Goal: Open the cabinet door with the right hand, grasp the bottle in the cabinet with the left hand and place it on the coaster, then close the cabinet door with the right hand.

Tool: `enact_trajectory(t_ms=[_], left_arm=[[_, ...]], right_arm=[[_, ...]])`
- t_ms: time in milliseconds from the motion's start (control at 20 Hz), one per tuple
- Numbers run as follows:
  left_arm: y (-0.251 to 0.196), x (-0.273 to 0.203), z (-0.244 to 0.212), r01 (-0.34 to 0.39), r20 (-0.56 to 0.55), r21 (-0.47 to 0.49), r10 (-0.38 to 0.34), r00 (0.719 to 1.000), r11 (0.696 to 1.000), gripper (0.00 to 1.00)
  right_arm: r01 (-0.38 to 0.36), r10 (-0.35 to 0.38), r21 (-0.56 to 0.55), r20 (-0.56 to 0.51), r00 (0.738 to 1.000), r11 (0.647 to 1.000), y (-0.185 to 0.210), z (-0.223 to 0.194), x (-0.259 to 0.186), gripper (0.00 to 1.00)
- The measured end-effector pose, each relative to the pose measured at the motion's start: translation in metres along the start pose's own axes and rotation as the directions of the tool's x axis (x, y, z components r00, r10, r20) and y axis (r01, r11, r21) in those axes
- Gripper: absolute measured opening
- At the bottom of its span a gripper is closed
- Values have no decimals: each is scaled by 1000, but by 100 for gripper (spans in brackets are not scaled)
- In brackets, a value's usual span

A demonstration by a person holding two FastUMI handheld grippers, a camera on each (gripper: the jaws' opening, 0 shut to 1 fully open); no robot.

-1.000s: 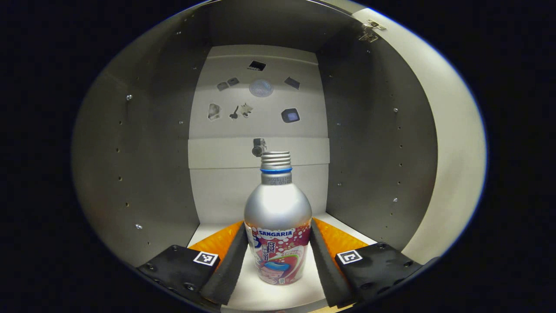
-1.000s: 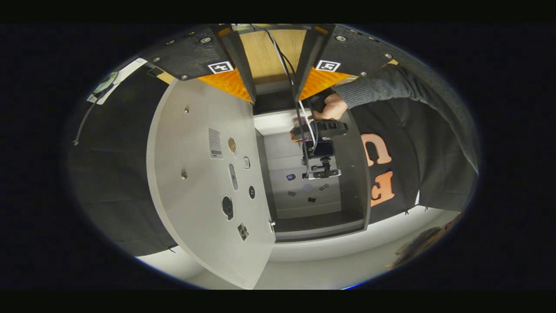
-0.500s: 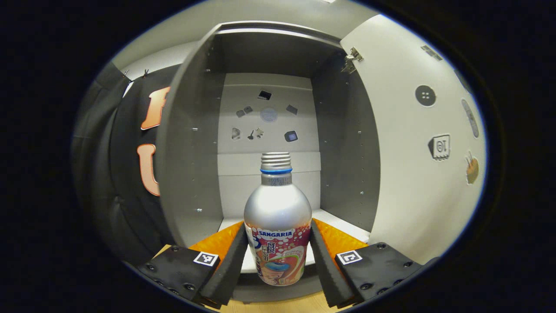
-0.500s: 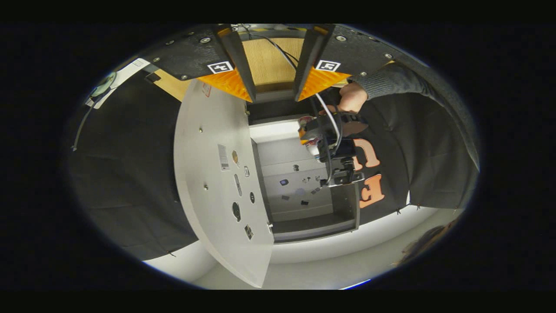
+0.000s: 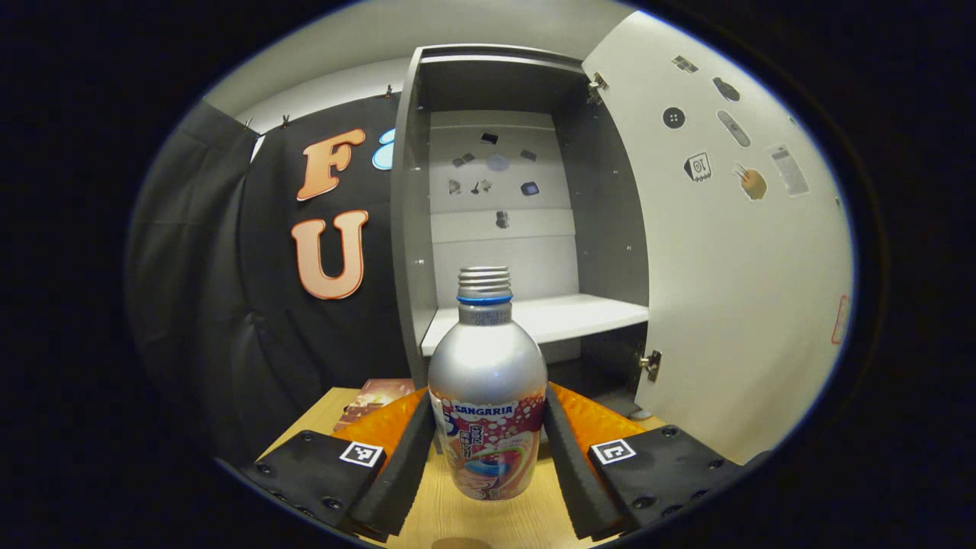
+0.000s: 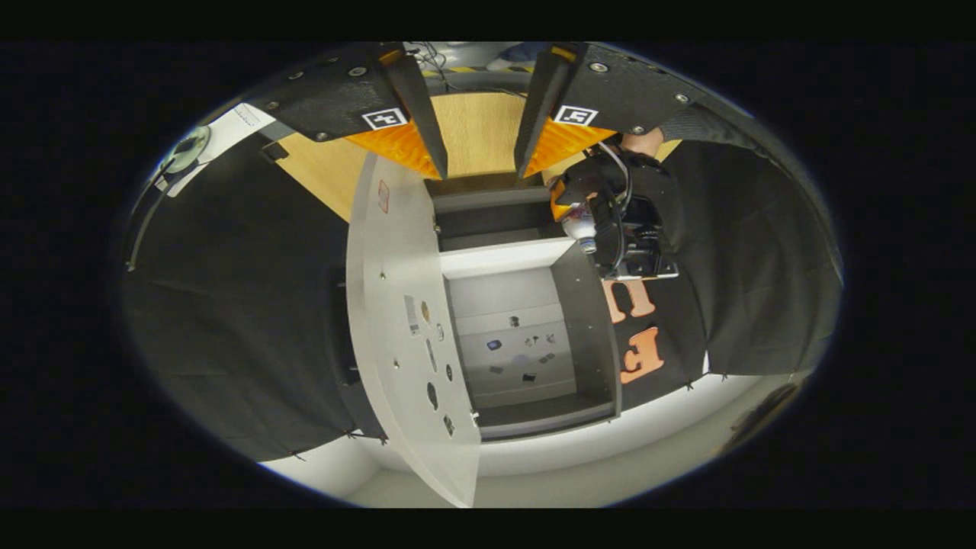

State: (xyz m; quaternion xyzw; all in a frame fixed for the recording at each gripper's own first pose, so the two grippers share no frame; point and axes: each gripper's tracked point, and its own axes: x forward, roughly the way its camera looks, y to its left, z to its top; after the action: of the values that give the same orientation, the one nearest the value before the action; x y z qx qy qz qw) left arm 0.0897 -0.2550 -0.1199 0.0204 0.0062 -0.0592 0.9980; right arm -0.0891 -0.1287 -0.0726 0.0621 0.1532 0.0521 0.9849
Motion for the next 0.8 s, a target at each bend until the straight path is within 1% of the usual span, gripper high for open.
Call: enact_trajectory(t_ms=[100, 200, 400, 600, 800], left_arm=[[10, -9, -31, -20, -46, -16, 19, 999, 1000, 85], [17, -15, -57, -35, -76, -28, 32, 997, 999, 84], [29, -28, -99, -72, -90, -10, 70, 993, 997, 84], [31, -37, -144, -75, -145, -16, 72, 987, 997, 84], [36, -40, -185, -84, -201, -23, 78, 977, 996, 84]], right_arm=[[-5, 6, 4, -27, 1000, 1000, -1, -10, -1, 56], [-15, 15, 9, -50, 999, 1000, 1, -18, 0, 56], [-25, 27, 14, -116, 993, 1000, 5, -38, 7, 57], [-38, 46, 42, -186, 981, 998, 8, -58, 17, 58], [-36, 44, 39, -236, 971, 999, 10, -74, 25, 58]])
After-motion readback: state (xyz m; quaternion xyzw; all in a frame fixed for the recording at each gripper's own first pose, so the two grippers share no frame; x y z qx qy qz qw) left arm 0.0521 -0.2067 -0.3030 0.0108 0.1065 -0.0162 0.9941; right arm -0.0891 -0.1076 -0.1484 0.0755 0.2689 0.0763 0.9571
